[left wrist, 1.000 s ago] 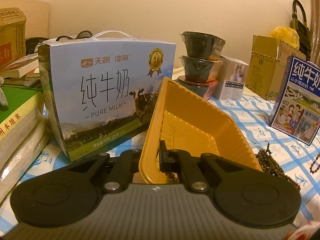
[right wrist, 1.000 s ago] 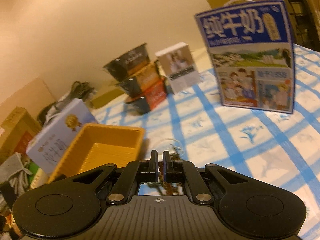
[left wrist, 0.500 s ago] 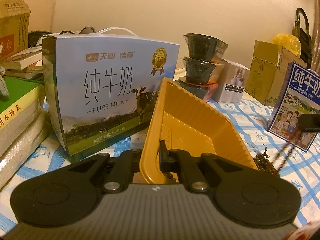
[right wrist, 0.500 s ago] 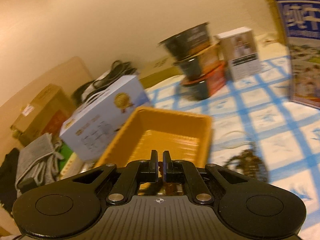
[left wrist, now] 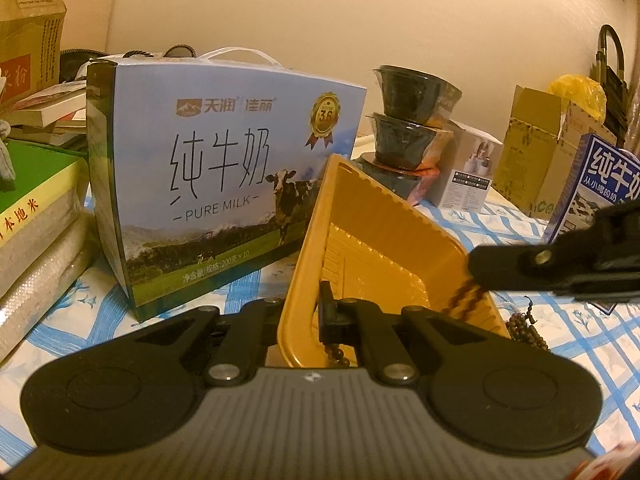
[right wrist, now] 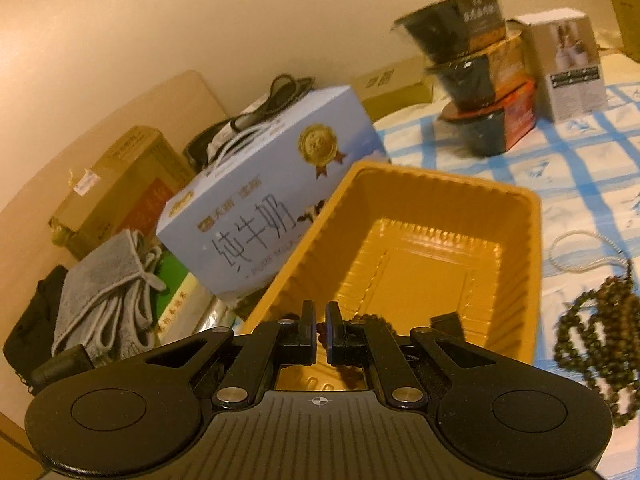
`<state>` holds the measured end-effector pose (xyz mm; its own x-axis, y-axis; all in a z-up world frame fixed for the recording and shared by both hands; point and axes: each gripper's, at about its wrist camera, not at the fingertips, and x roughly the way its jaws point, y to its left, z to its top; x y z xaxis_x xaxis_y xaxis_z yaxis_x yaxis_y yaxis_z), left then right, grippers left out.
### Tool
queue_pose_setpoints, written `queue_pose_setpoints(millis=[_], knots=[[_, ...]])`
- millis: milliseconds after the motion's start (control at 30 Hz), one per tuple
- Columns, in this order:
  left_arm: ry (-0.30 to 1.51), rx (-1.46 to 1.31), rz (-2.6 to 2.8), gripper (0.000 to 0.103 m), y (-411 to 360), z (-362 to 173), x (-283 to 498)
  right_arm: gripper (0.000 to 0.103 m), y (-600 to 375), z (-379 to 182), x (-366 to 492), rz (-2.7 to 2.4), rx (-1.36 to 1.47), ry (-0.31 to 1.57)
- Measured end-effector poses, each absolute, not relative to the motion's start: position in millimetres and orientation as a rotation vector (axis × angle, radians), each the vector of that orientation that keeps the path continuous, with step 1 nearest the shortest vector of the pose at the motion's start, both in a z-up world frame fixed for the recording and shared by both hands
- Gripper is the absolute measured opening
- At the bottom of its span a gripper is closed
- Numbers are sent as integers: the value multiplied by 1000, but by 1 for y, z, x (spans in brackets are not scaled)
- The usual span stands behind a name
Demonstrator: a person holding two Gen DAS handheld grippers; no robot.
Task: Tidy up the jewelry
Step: 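Lift the brown strand over the orange tray and open the right gripper, then return the right gripper to the beads and grasp a dark strand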
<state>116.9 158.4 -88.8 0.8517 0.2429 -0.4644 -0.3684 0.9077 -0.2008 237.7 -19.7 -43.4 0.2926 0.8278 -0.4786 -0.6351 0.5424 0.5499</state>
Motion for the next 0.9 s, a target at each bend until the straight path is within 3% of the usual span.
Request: queue_pose_setpoints(millis=[533,667,700,900], knots=[[454,-307,332,6,160,-88,120,9,3,-53,245,896,217,818],[454,-308,335,6,160,-89,120,41,-6,-49,243,877,213,804],[454,-307,335,6,161,-89,120,44,-10,-48,241,871,218,796],[453,-306,341,7,161,-90,120,46,-44,-47,232,822,230,782]])
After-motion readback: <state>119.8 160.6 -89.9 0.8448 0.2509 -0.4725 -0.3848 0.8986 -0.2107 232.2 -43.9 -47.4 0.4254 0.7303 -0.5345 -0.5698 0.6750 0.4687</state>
